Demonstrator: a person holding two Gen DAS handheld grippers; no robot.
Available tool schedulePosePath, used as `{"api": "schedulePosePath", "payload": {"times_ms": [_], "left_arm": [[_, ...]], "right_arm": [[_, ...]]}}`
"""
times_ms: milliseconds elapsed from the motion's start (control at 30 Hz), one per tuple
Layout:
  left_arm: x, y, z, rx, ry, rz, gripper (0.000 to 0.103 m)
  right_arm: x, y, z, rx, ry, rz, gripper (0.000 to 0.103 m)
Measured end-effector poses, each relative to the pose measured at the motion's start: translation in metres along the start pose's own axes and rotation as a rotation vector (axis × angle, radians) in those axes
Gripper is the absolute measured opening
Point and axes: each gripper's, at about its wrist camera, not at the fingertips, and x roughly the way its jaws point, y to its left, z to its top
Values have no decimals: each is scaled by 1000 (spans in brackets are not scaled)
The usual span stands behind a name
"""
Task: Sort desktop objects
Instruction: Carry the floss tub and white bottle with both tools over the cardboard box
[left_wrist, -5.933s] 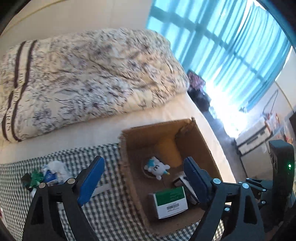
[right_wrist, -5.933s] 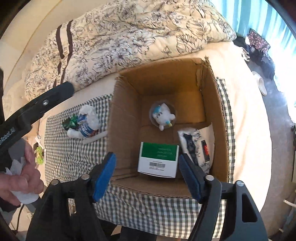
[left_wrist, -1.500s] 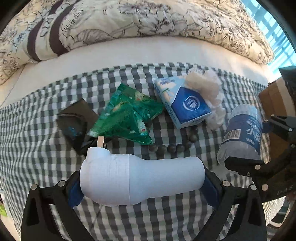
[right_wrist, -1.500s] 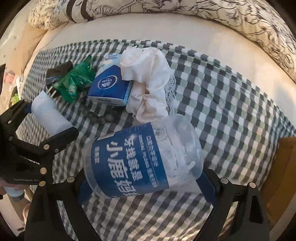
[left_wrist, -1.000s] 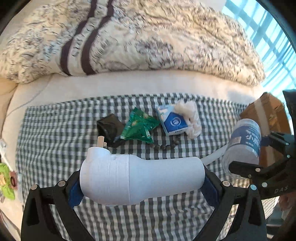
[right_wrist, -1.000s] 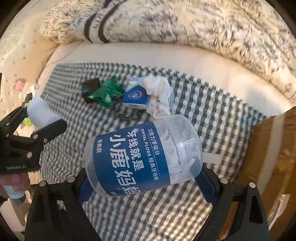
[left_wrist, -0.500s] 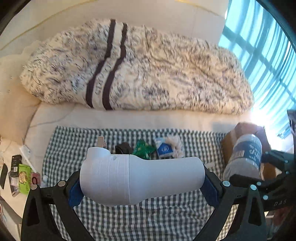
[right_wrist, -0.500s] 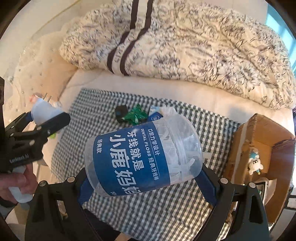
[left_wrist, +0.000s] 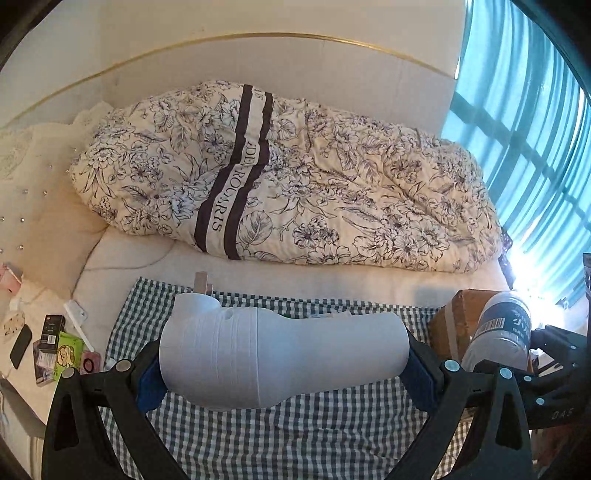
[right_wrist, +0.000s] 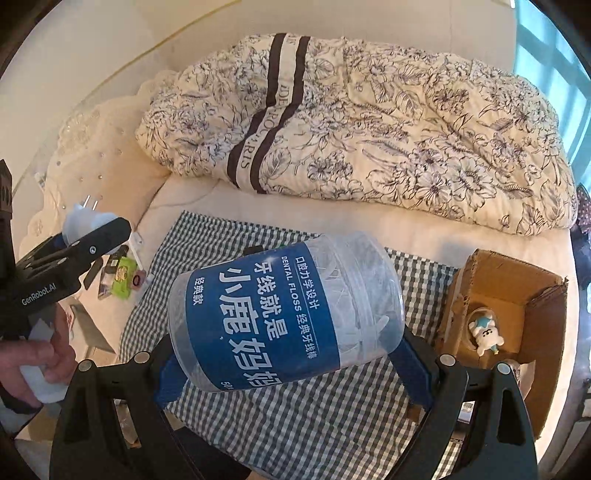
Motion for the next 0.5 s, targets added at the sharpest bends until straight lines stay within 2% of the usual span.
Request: {"api": "schedulePosePath", "payload": {"times_ms": [233, 500], "left_arm": [[-5, -38, 4, 38, -21, -15, 102], [3, -96, 5, 100, -14, -70, 102]], "right_arm": [[-25, -33, -5, 24, -48, -29, 93], [-50, -93, -26, 112, -72, -95, 93]]}}
